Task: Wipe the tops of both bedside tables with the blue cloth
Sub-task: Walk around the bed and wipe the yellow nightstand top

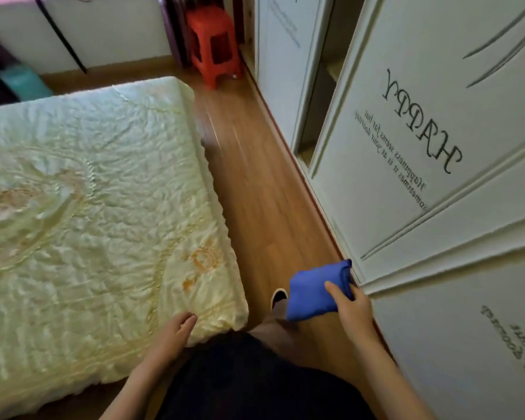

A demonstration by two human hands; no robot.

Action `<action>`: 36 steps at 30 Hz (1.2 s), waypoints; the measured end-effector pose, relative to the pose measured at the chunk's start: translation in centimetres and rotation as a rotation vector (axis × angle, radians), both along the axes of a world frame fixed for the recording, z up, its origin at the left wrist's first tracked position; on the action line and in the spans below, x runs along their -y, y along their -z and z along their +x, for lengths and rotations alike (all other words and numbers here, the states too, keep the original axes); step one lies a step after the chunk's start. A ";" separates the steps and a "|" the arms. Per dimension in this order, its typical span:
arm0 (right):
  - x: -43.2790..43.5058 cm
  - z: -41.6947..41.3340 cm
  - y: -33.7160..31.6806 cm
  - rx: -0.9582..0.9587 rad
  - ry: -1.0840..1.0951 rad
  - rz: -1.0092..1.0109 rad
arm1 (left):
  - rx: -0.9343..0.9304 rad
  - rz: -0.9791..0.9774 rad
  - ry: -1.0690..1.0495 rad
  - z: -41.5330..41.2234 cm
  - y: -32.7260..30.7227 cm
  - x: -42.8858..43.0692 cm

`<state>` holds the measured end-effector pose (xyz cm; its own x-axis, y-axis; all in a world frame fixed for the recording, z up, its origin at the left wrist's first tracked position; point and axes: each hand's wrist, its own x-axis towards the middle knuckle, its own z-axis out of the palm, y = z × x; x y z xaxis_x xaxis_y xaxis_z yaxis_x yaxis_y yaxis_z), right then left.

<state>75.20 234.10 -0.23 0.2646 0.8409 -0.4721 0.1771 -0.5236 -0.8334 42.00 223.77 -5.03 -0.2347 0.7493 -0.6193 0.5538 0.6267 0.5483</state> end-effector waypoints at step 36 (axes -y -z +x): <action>-88.0 -25.1 1.0 -0.056 -0.584 -0.055 | -0.031 -0.016 -0.746 -13.5 -1.0 -66.7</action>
